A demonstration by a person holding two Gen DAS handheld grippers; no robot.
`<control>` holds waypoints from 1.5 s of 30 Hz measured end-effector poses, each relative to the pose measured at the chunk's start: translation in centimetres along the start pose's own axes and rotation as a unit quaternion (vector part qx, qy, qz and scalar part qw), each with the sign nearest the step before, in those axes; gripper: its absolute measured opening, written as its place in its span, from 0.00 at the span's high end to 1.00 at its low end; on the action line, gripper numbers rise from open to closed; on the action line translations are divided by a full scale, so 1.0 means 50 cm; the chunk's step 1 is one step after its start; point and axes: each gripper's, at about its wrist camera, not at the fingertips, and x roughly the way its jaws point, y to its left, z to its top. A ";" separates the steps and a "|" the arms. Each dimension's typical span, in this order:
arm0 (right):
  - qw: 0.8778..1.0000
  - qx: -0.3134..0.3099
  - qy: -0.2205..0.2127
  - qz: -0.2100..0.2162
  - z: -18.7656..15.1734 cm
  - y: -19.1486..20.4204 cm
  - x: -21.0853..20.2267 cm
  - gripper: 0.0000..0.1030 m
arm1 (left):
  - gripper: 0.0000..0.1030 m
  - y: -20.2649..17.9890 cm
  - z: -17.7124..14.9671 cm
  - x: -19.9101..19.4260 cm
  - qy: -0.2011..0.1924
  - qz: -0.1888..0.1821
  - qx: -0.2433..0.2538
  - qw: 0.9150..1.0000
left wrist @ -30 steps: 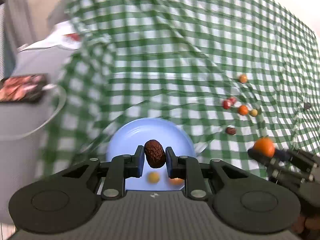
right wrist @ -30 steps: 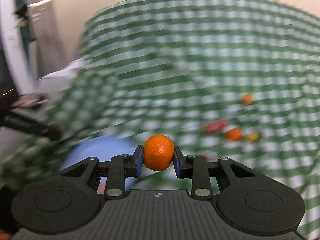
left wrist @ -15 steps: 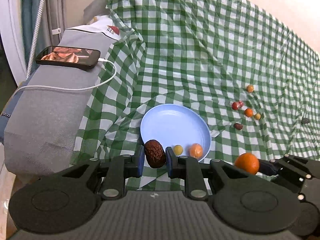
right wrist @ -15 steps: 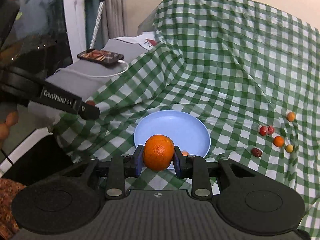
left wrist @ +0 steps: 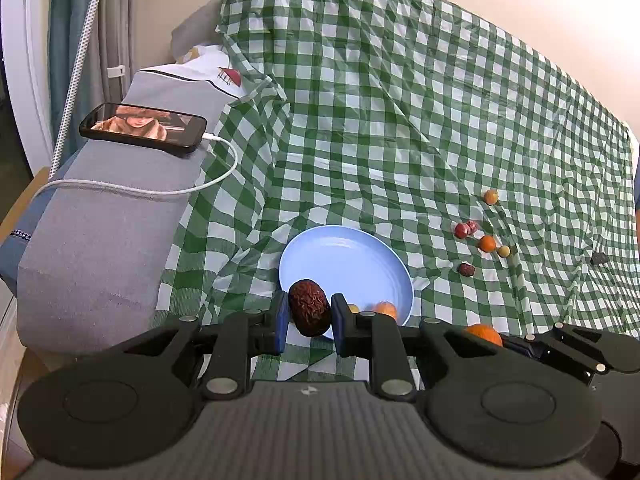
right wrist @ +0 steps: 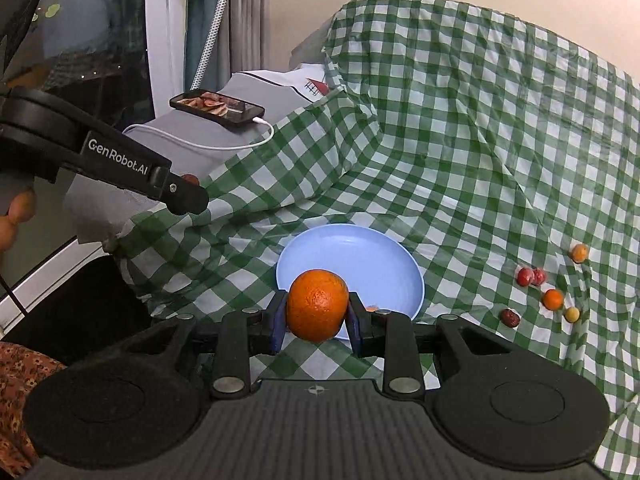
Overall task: Organize fruits
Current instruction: 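Carry the date with the left tool while the right tool carries the orange to the plate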
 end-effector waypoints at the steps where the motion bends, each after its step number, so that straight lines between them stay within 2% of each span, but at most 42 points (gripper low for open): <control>1: 1.000 0.001 0.001 0.001 0.000 -0.002 0.001 0.69 | 0.77 -0.001 0.002 0.001 0.000 0.001 0.000 1.000; 15: 0.999 0.024 0.026 -0.004 0.009 -0.053 0.064 0.69 | 0.77 -0.016 0.059 0.075 0.020 0.006 0.001 1.000; 27: 0.996 0.046 0.069 -0.016 0.022 -0.116 0.221 0.69 | 0.77 -0.040 0.097 0.276 0.088 0.004 0.029 0.996; 38: 0.992 0.035 0.123 -0.020 0.016 -0.148 0.370 0.69 | 0.76 -0.044 0.101 0.464 0.136 0.038 0.066 0.988; 39: 0.991 0.034 0.126 -0.017 0.016 -0.150 0.379 0.68 | 0.69 -0.042 0.102 0.474 0.135 0.042 0.065 0.988; 40: 0.991 0.034 0.126 -0.012 0.017 -0.152 0.386 0.68 | 0.40 -0.041 0.103 0.479 0.132 0.041 0.064 0.988; 42: 0.991 0.031 0.127 0.001 0.023 -0.154 0.398 0.46 | 0.00 -0.038 0.110 0.478 0.119 0.043 0.060 0.990; 43: 0.992 0.030 0.122 -0.002 0.029 -0.155 0.397 0.27 | 0.00 -0.037 0.113 0.465 0.096 0.046 0.057 0.993; 44: 0.993 0.029 0.114 -0.007 0.036 -0.156 0.392 0.17 | 0.00 -0.038 0.118 0.452 0.082 0.041 0.057 0.994; 45: 0.994 0.025 0.108 -0.011 0.041 -0.156 0.385 0.16 | 0.00 -0.038 0.121 0.442 0.080 0.030 0.062 0.994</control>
